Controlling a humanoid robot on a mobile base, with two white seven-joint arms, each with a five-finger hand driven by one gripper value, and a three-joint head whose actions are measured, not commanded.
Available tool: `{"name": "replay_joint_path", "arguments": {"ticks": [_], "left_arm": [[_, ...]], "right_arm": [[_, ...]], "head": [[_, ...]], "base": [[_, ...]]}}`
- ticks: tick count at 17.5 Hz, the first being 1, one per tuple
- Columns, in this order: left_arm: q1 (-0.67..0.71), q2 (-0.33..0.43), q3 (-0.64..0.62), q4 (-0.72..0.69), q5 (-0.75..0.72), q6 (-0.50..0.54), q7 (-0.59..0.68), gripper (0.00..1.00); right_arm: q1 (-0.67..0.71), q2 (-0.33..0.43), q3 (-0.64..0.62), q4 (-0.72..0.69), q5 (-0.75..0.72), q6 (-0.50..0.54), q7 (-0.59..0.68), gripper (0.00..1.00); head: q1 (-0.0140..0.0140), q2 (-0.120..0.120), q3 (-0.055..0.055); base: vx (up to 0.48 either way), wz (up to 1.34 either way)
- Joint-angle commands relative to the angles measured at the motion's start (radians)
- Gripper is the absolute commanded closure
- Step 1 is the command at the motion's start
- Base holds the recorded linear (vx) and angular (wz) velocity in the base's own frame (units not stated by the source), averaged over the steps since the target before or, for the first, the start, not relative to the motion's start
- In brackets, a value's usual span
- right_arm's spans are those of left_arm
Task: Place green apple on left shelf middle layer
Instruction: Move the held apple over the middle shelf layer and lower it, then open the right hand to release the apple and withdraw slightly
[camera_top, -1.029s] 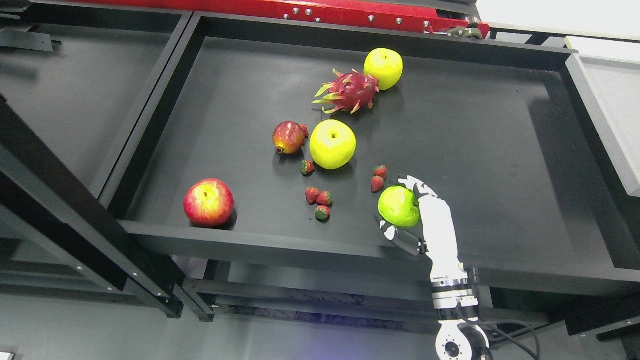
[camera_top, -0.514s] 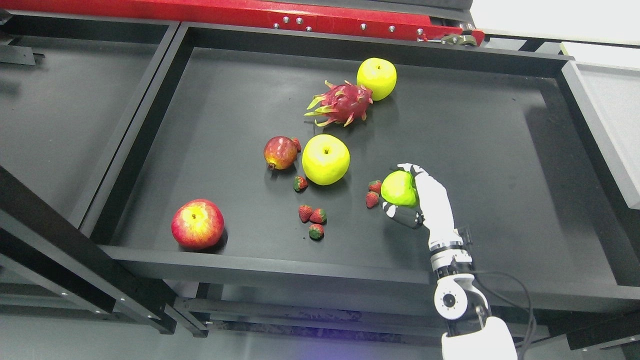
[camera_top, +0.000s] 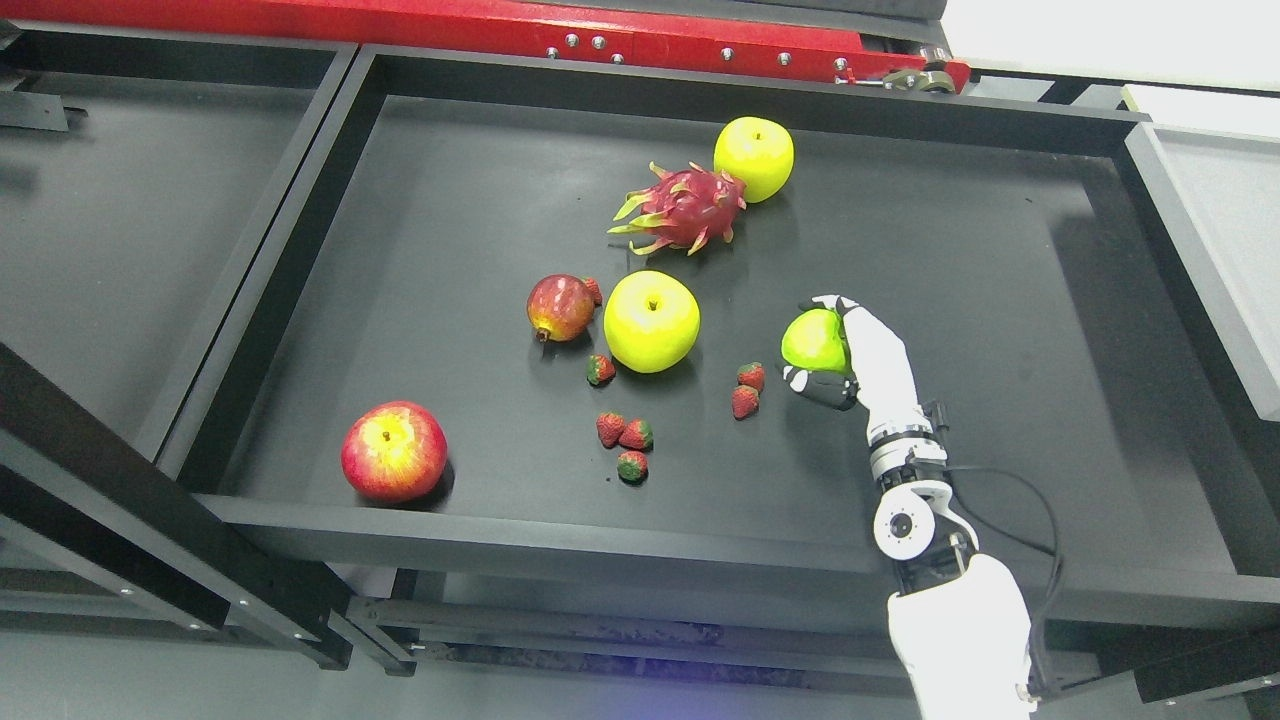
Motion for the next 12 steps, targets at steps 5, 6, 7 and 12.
{"name": "replay_joint_path", "arguments": {"ticks": [5,6,7,12], "left_arm": [[0.0,0.017,0.0,0.0,0.0,0.0,0.0,0.0],[0.0,0.017,0.0,0.0,0.0,0.0,0.0,0.0],[0.0,0.017,0.0,0.0,0.0,0.0,0.0,0.0],[0.0,0.017,0.0,0.0,0.0,0.0,0.0,0.0]], "right_arm": [[-0.078,-0.036,-0.175,0.221,-0.243,-0.006,-0.005,0.0],[-0.07,-0.039,-0.175,0.22,-0.32,-0.032,-0.007,0.0],[-0.063,-0.04,-0.166,0.218,-0.374,-0.061,-0.003,0.0],[0.012,-0.001,-0.157,0.101,-0.404,-0.213,0.001,0.0]], "head": [[0.0,0.0,0.0],[0.0,0.0,0.0],[0.0,0.0,0.0],[0.0,0.0,0.0]], "base": [[0.0,0.0],[0.0,0.0],[0.0,0.0],[0.0,0.0]]}}
